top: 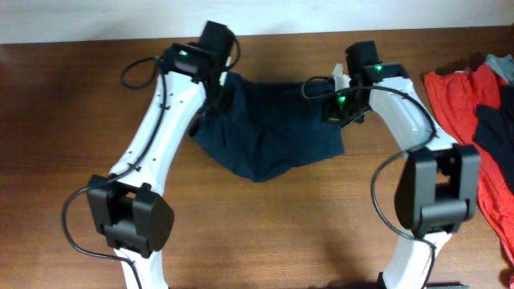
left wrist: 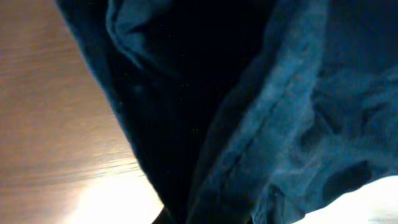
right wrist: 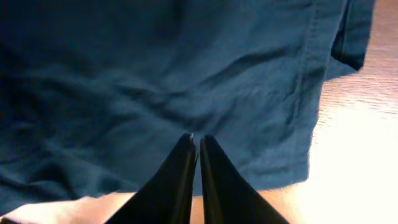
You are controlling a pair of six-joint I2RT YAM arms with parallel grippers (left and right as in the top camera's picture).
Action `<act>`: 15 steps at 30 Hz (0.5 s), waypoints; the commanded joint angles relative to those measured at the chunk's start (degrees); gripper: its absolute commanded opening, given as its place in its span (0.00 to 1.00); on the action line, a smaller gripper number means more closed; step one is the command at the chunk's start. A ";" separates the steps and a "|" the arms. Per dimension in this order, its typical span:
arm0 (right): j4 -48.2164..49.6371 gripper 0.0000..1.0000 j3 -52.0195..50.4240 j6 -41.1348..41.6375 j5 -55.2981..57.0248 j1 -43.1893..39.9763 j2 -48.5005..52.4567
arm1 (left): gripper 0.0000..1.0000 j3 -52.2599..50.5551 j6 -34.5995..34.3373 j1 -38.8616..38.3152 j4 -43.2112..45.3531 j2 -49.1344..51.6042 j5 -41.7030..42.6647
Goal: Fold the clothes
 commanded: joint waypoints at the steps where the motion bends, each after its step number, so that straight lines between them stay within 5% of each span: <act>1: 0.48 0.08 -0.90 0.44 -2.40 0.35 4.20 | 0.01 0.31 0.39 2.10 -0.61 0.04 -1.73; 15: 8.33 0.04 -5.27 15.63 -1.18 11.96 9.11 | 0.01 0.76 0.76 5.90 -5.49 -0.11 -2.45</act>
